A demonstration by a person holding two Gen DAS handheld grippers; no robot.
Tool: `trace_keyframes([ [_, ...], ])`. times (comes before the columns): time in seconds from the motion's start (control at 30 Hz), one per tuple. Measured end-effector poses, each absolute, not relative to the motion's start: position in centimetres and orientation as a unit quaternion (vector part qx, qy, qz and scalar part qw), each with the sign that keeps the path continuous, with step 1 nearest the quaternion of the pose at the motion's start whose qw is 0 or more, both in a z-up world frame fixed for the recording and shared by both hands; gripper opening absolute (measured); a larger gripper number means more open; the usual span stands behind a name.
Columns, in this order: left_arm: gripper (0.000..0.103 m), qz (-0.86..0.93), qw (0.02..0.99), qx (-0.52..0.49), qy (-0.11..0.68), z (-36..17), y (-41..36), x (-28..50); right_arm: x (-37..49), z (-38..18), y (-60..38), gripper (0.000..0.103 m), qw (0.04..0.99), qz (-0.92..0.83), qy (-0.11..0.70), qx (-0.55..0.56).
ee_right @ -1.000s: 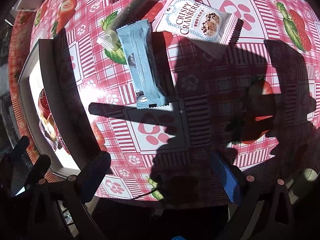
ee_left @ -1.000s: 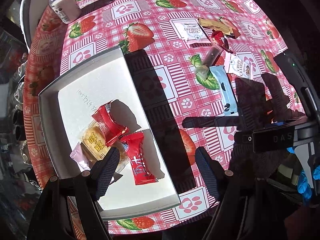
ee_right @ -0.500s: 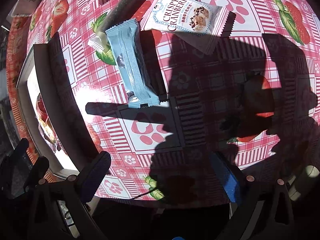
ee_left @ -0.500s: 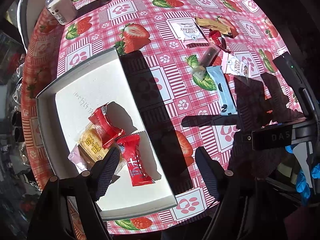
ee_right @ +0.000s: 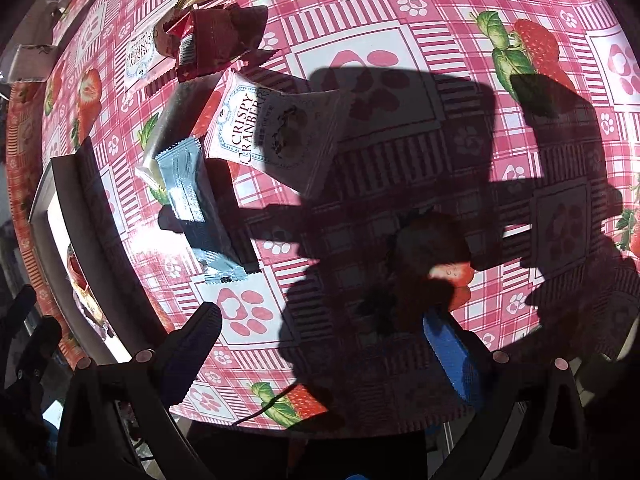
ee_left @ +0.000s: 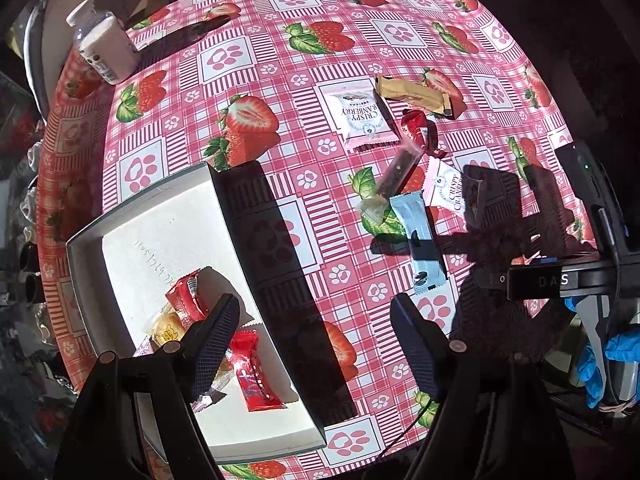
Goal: Organize snacks
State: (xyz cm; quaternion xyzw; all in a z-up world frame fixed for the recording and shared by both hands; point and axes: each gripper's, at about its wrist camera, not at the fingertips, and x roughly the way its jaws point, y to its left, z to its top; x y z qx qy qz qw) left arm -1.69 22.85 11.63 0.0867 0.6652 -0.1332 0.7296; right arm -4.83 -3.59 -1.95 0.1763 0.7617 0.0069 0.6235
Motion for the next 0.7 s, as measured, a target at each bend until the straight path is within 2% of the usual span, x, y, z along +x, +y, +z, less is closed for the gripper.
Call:
trace_keyframes([
  [0.3,0.081,-0.124,0.72,0.099,0.675,9.1,20.4,1.4,-1.1,-1.8,-5.6,0.101,0.645,0.006,0.752,0.134],
  [0.5,0.081,-0.132,0.715,0.138,0.673,7.2,18.3,3.4,1.6,-1.5,-3.0,0.101,0.677,0.042,0.734,-0.006],
  [0.7,0.081,-0.111,0.718,0.062,0.684,6.2,18.5,7.4,3.2,-2.4,-0.4,0.101,0.689,0.081,0.716,-0.077],
])
